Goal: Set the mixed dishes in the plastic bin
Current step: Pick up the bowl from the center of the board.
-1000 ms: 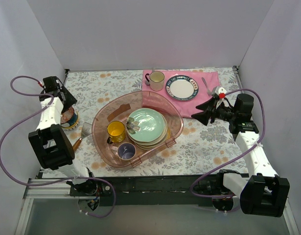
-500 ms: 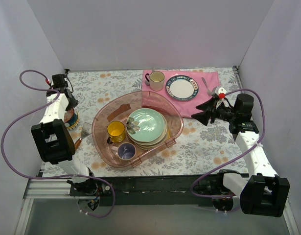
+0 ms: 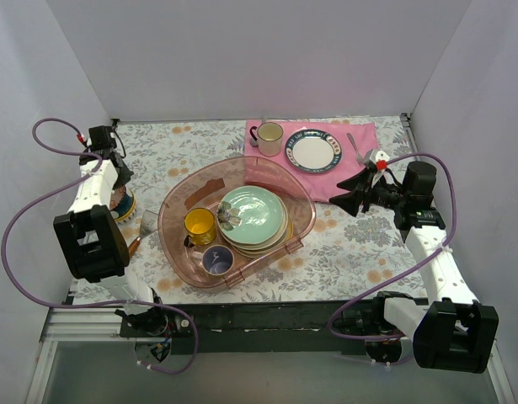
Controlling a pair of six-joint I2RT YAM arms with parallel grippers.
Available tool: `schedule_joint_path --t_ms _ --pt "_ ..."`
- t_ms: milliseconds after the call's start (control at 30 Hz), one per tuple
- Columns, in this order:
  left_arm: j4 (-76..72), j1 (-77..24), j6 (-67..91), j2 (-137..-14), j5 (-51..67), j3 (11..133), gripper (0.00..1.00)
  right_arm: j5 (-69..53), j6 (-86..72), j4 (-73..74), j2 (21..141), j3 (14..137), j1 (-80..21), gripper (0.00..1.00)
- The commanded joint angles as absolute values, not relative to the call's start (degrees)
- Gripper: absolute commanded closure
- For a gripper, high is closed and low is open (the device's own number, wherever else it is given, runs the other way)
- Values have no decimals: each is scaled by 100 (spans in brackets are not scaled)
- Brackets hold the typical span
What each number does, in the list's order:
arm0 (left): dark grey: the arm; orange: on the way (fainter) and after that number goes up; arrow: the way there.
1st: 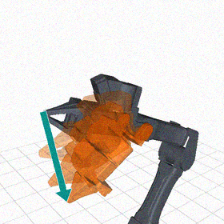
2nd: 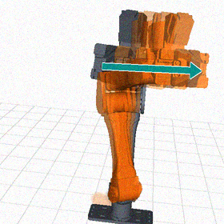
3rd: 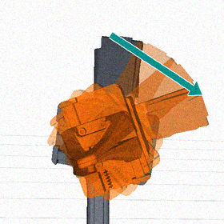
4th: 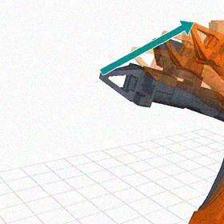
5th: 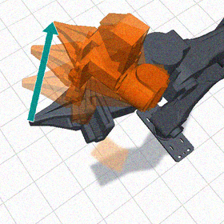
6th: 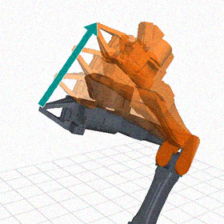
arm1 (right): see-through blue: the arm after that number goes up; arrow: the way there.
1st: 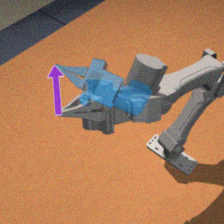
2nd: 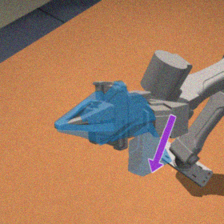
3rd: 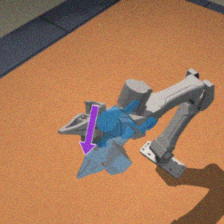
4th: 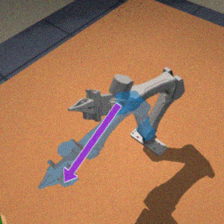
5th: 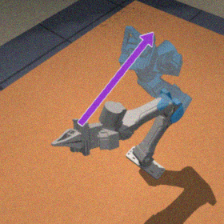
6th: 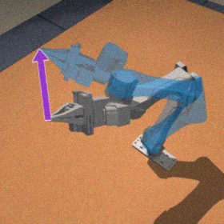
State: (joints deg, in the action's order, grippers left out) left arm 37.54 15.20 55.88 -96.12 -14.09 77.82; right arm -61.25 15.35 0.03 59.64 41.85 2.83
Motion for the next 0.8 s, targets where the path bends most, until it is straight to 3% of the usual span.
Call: schedule_joint_path --t_ms 0,467,767 --pt "3771 1512 5546 -9229 -1538 7937 100 -6187 1617 -35 5959 4412 281 37" --pt "3551 1257 5309 -8411 -2065 7875 100 -6205 1626 -35 5950 4412 299 37" --pt "3638 765 5028 -7937 -1802 8226 100 -6214 1626 -35 5933 4403 316 37"
